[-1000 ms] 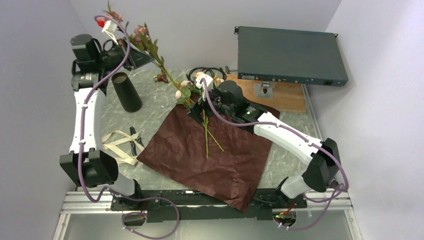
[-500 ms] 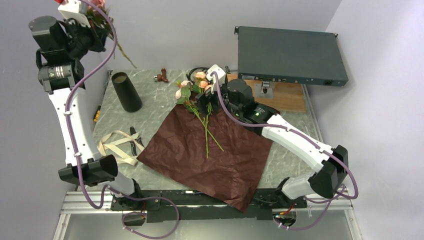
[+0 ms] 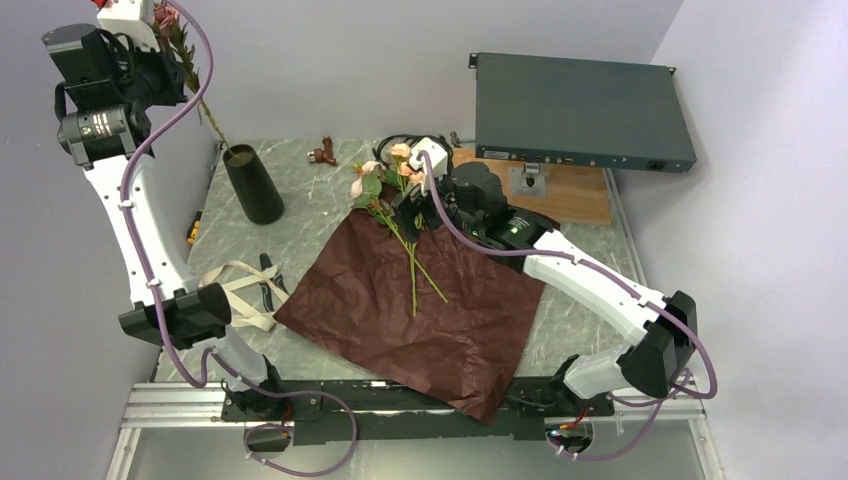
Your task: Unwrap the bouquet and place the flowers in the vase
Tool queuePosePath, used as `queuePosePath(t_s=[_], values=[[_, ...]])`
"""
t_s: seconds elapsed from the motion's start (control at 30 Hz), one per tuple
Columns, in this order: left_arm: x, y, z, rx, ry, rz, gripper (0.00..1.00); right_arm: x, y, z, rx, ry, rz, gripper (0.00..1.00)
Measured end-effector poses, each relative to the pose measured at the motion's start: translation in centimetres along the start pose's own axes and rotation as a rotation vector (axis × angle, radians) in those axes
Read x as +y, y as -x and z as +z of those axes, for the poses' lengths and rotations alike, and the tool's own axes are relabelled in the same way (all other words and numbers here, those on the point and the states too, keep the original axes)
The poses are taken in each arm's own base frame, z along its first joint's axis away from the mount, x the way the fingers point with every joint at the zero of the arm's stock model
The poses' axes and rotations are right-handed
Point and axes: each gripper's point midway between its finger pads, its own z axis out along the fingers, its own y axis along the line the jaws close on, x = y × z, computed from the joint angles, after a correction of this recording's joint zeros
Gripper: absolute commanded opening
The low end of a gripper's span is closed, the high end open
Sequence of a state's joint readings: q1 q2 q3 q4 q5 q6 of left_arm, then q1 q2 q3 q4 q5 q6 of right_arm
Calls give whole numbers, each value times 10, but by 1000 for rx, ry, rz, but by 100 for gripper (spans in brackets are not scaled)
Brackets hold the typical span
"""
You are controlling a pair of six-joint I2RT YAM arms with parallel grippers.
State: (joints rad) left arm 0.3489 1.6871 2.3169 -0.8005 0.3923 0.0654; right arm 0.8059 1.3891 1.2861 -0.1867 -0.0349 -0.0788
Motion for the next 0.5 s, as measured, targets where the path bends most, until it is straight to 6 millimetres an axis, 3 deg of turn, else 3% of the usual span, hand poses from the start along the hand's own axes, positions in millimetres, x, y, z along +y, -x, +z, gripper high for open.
queuePosePath(t_s=[0.33, 0.5], values=[[-11, 0, -25, -8, -1, -7, 0, 1, -3, 2, 14, 4, 1, 100], [-7, -24, -7, 39, -15, -28, 0, 1, -10, 10, 60, 15, 9, 100]])
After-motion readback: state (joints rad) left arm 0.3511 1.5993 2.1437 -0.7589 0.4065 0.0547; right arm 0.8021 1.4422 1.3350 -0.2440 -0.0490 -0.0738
